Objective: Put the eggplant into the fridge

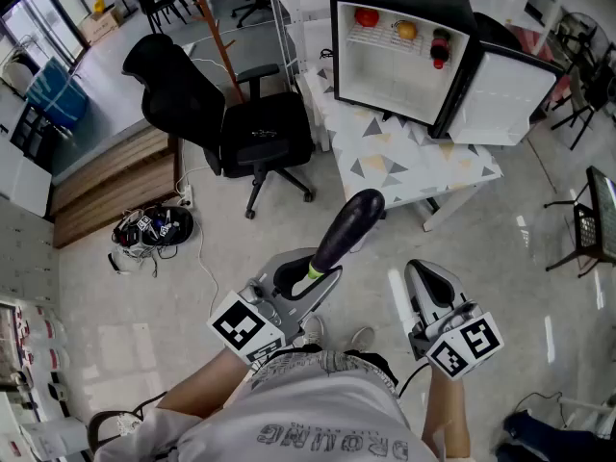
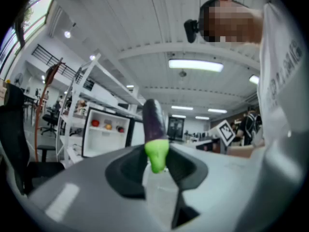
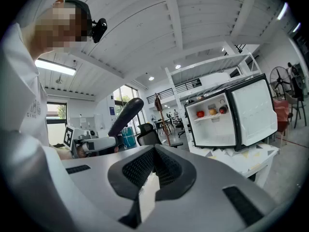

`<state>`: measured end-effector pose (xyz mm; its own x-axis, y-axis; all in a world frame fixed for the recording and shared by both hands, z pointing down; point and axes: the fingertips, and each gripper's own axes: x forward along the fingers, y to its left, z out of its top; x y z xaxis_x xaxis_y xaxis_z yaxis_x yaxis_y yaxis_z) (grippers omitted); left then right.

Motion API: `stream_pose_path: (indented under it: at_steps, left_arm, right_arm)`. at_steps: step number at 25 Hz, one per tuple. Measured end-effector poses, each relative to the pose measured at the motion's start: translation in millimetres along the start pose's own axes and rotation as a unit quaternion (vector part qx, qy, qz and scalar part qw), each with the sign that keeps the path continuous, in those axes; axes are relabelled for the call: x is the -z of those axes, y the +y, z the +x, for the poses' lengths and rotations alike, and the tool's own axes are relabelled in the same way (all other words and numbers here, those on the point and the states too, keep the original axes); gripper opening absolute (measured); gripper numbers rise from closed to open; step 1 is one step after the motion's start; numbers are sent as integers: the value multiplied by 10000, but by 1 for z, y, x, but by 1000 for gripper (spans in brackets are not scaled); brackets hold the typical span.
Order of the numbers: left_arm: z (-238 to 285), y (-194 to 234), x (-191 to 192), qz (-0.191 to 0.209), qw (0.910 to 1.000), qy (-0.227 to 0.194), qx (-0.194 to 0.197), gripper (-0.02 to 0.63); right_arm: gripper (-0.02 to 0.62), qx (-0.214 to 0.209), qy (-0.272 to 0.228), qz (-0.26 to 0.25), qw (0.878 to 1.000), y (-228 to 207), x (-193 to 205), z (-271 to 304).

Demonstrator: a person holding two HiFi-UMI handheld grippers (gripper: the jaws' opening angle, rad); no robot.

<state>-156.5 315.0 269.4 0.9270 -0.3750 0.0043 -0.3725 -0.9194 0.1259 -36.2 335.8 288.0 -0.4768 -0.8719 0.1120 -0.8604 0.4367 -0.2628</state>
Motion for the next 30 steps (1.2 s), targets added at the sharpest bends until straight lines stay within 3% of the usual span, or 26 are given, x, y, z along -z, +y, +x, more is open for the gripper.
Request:
stream_pose_path:
  at_steps: [15,30]
  left_arm:
    - [14,3,3,-23,9999,23,-124,115]
    - [72,-32,23,-122,9970,22,-760,115]
  right_arm:
    - [3,12,-45,69,10000,-16,-2,3]
    - [3,-462,181,86,9987,-78,4,-40]
